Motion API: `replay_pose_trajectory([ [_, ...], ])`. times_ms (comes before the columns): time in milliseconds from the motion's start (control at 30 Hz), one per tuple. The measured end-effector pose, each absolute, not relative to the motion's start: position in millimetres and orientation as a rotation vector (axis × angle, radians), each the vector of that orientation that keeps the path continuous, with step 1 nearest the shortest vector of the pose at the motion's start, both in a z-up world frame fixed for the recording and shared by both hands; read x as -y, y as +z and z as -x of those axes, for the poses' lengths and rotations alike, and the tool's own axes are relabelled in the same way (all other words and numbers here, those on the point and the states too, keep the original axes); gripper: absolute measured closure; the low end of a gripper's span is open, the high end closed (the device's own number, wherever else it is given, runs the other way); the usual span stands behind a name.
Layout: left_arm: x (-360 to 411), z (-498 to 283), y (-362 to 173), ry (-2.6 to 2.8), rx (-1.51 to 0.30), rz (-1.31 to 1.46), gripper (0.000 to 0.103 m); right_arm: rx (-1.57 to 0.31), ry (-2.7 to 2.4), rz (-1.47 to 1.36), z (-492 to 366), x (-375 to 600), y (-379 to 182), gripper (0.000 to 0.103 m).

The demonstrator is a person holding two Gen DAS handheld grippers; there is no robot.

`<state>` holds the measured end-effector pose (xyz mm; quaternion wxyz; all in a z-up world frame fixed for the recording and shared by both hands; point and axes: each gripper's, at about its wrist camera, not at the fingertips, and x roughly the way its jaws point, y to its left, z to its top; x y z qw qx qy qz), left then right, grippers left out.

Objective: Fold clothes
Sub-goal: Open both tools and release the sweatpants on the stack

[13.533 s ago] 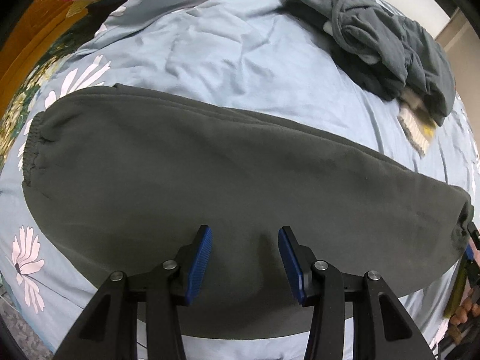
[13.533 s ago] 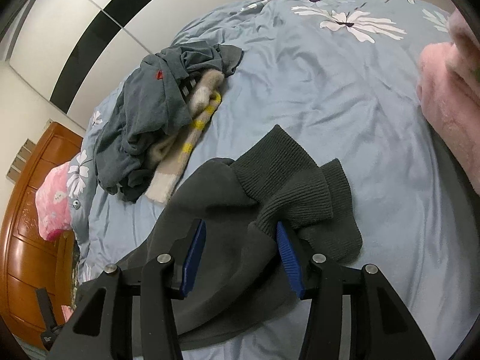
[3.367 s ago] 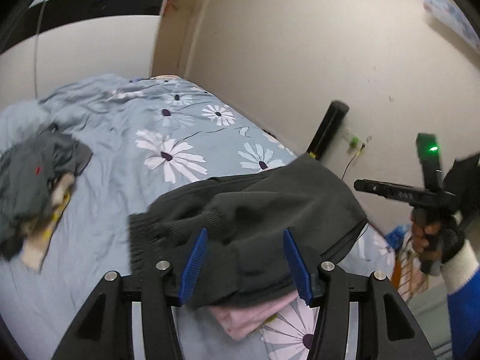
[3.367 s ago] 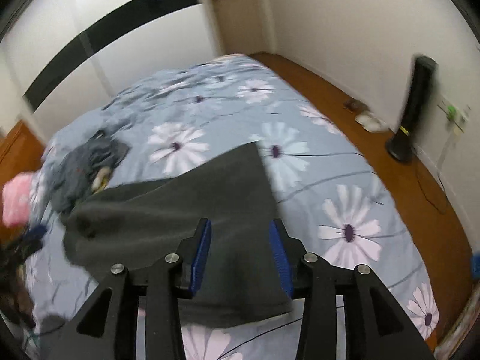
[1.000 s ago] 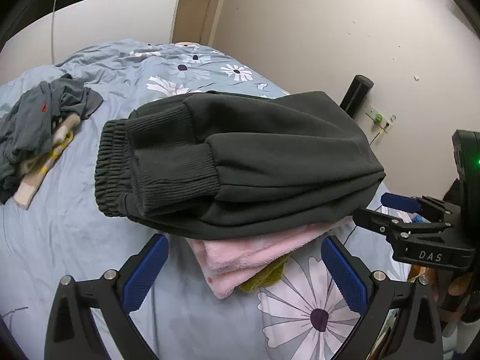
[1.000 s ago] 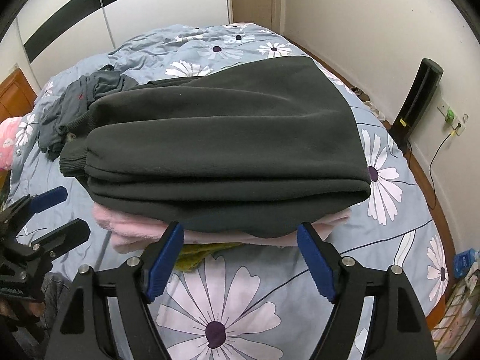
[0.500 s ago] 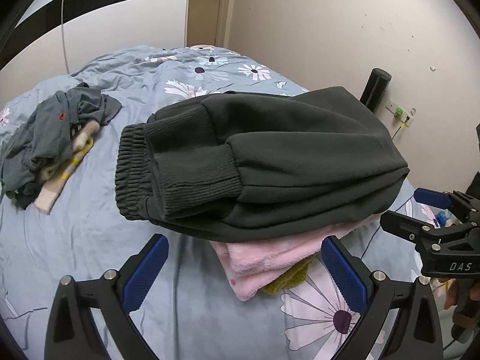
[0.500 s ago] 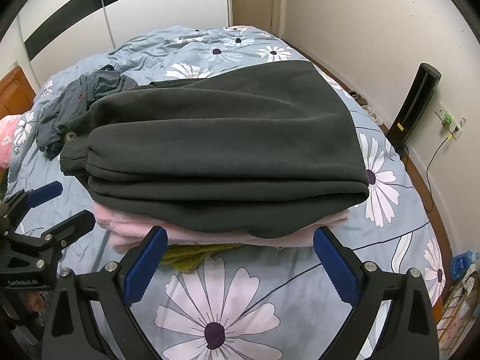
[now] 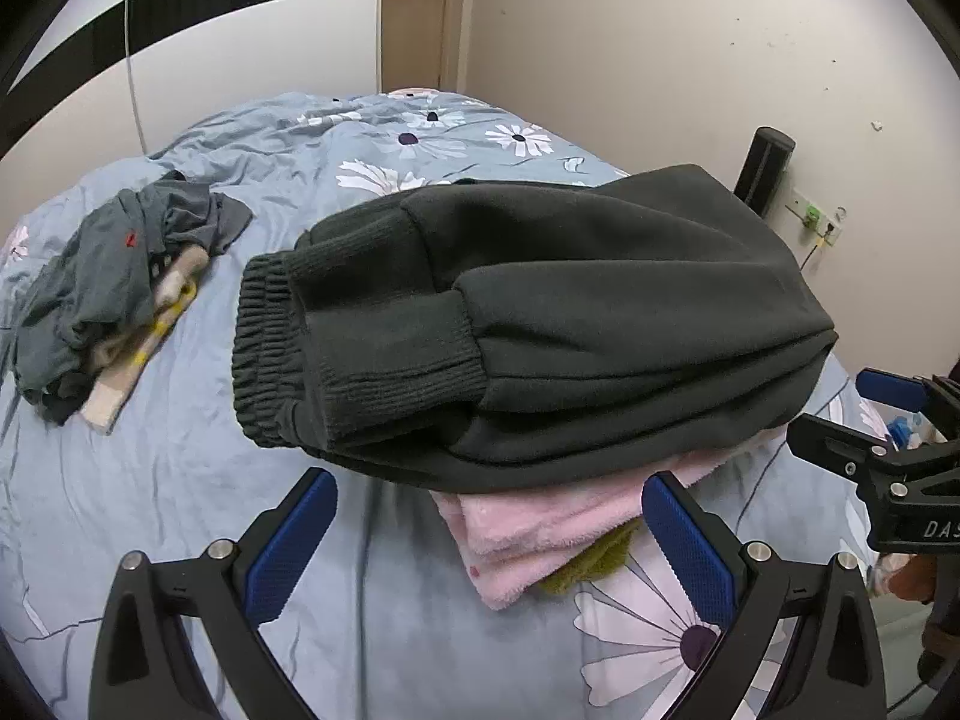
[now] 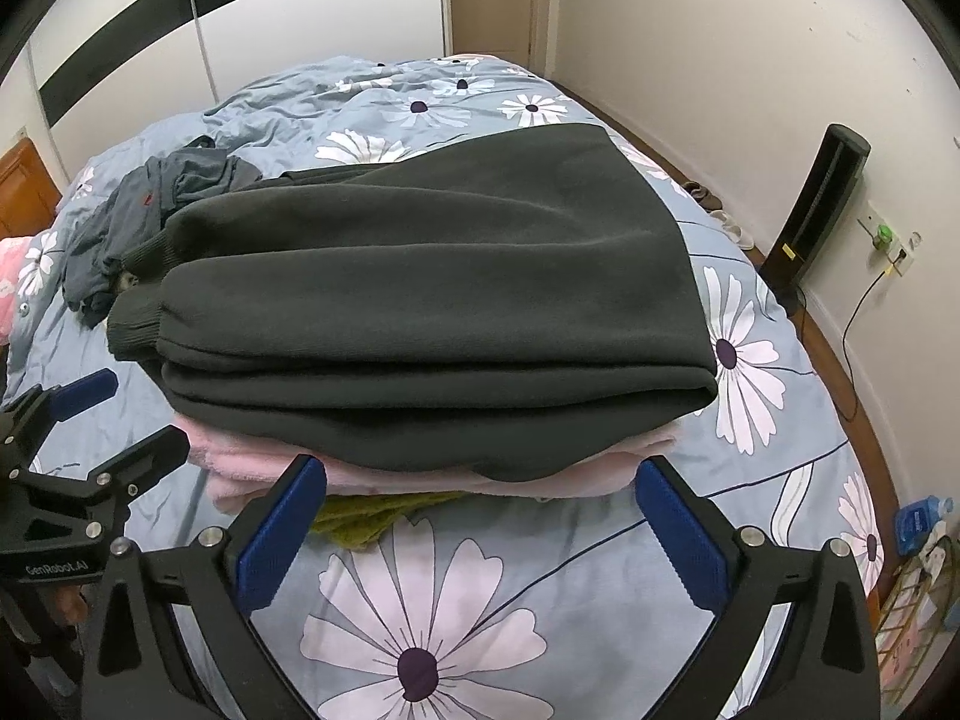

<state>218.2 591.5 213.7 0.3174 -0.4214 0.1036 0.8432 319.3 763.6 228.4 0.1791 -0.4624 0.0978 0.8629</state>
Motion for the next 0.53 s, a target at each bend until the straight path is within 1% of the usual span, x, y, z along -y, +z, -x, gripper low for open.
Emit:
replay_pose_trajectory([
  [300,-595.2,-216.5,209.5,2.218,-0.289,1.13,0.0,-0.287,2.422,1.314,-317.0,-765.5,225.0,0.0],
  [533,-591.9,-216.1,206.3,2.213,-0.253,1.155,0.0,-0.281,2.41,1.331,-317.5,-765.6,222.7,0.0],
])
